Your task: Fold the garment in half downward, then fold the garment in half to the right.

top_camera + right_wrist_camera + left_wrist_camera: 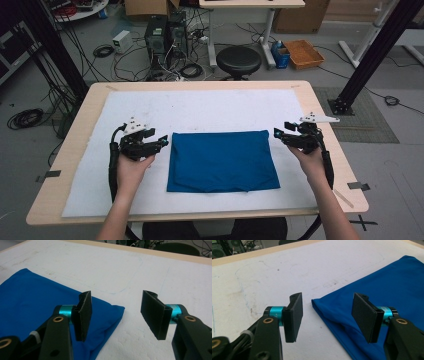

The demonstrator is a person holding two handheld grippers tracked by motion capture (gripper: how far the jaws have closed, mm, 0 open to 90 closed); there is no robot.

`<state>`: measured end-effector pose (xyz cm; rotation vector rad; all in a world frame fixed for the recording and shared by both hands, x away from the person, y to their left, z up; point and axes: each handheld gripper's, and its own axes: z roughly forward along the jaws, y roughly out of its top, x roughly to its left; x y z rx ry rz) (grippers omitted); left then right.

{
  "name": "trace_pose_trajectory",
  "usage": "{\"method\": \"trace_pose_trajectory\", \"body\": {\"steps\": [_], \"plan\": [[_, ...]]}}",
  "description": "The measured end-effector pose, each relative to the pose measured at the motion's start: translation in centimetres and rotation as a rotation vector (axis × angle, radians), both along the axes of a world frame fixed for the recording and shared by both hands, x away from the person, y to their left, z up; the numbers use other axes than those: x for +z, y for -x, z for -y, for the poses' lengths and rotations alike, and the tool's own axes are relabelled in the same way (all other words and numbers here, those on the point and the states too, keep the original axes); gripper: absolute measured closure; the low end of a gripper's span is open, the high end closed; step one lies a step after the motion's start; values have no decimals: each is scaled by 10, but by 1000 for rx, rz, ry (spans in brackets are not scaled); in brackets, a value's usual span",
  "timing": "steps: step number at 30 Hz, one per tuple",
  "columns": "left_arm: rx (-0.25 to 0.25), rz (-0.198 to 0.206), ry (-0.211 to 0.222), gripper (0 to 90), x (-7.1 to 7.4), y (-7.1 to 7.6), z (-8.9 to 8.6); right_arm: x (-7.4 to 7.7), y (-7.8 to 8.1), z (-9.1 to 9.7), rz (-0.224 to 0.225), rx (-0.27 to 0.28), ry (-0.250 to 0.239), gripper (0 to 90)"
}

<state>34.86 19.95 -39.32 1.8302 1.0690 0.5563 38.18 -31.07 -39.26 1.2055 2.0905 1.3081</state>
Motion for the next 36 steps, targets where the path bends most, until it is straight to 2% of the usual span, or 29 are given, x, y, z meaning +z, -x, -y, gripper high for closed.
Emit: {"method": "trace_pose_trajectory", "body": {"steps": [6, 9, 11, 15, 19, 21, 23, 25, 27, 28, 31, 33, 34, 36], "plan": [[-6, -6, -28, 423, -2, -2, 2, 0, 0, 0, 6, -2, 3, 421], [-48, -14, -47, 443, -2, -1, 1, 0, -1, 0, -1, -6, 1, 421], [-52, -5, -45, 464, -2, 0, 0, -1, 0, 0, -1, -5, 1, 422], [-87, 48, -23, 458, -5, 4, -1, -1, 0, 1, 0, 0, 1, 424], [-109, 57, 33, 450, -7, 8, -1, 0, 1, 2, 7, 1, -3, 422], [-102, 25, 73, 450, -6, 9, 0, 0, 2, 3, 14, 5, -6, 422], [-100, -6, 85, 451, -4, 11, 2, 1, 2, 3, 21, 7, -7, 422], [-96, -14, 81, 450, -2, 17, 2, 2, 3, 2, 18, 5, -12, 422], [-89, -22, 99, 450, -1, 24, 2, 3, 4, 2, 28, 10, -11, 421], [-73, -33, 100, 444, -2, 31, 0, 3, 4, 1, 30, 14, -3, 421], [-48, -51, 90, 407, -5, 38, -3, 1, 4, 0, 24, 12, 6, 422], [-15, -69, 61, 386, -9, 44, -5, 1, 4, 0, 24, 12, 9, 422], [-1, -77, 58, 338, -12, 48, -6, 0, 4, 0, 27, 13, 13, 422], [17, -98, 65, 320, -17, 54, -6, 0, 4, -1, 27, 15, 16, 422]]}}
